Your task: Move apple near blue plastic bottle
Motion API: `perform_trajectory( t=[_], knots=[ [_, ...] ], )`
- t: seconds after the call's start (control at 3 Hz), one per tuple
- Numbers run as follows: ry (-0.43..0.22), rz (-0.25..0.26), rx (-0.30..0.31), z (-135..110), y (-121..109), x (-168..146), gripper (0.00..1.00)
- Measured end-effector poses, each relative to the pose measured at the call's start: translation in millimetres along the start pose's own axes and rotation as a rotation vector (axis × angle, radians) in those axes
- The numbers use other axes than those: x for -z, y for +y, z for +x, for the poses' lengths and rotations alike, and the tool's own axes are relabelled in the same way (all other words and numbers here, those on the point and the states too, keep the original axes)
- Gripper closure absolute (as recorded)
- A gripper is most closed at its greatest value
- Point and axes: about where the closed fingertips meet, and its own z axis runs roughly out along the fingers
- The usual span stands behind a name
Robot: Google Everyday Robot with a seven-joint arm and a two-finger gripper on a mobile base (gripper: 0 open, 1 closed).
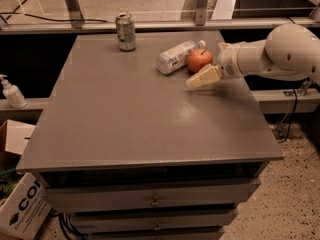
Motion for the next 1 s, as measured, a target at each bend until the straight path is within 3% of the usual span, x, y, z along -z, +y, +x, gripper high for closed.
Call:
perform_trajectory(
  t=[0.33,0.67,1.0],
  knots=[
    [-0.058,0.020,-0.020,-7,-5,32,0.00],
    [-0.137,0.073,-0.038,-6,-14,117,0.00],
    [-0.137,0.073,-0.038,-7,-14,117,0.00]
  ],
)
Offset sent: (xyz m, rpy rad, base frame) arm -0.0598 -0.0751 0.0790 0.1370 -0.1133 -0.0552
